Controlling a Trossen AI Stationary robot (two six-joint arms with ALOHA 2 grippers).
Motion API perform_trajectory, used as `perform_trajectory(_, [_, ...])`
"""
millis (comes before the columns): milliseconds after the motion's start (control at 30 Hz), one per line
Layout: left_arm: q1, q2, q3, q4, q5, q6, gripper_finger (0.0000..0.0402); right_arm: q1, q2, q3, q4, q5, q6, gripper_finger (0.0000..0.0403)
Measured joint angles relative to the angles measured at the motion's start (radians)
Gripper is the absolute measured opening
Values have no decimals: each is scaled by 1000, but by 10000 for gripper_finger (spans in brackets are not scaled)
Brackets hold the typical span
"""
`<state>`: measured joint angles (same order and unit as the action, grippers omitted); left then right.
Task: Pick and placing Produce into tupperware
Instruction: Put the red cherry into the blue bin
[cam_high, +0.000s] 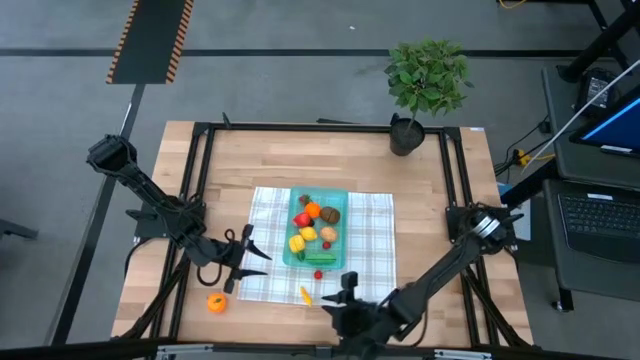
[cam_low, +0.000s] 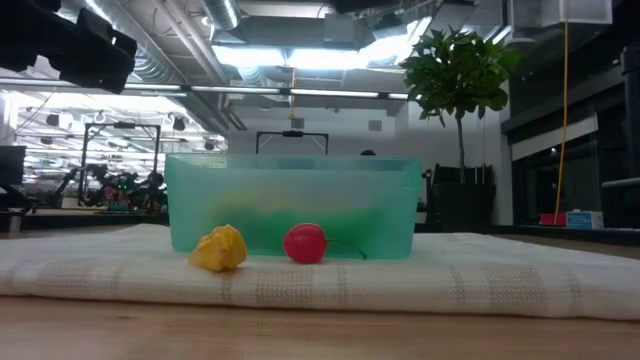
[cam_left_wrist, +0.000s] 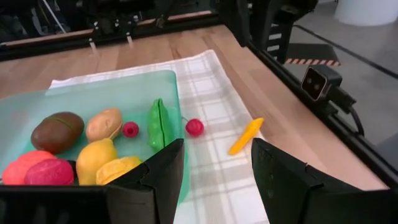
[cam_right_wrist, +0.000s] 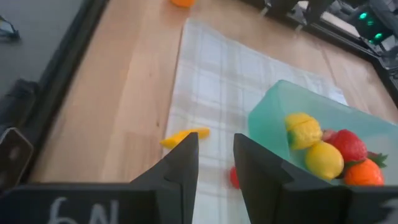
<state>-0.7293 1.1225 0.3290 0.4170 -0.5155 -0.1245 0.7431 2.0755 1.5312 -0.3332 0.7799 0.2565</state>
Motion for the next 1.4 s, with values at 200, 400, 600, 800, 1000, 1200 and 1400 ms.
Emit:
perform_trajectory(200, [0, 0, 0, -25, 0, -4, 179, -27, 79, 77, -55, -13, 1, 107])
perform_trajectory(400, [0, 0, 0, -32, 1, -6, 179, -56, 92, 85, -64, -27, 29, 153])
perform_trajectory(600, [0, 0, 0, -38, 1, -16, 179, -73, 92, 85, -154, -49, 37, 187])
perform_trajectory(800, [0, 0, 0, -43, 1, -25, 179, -79, 92, 85, -201, -69, 57, 174])
perform_trajectory(1000, [0, 0, 0, -43, 1, -25, 179, -80, 93, 83, -204, -69, 53, 155])
perform_trajectory(1200, [0, 0, 0, -43, 1, -25, 179, -92, 142, 80, -216, -68, 49, 160])
perform_trajectory(1400, [0, 0, 0, -43, 1, -26, 179, -120, 165, 80, -220, -67, 28, 171])
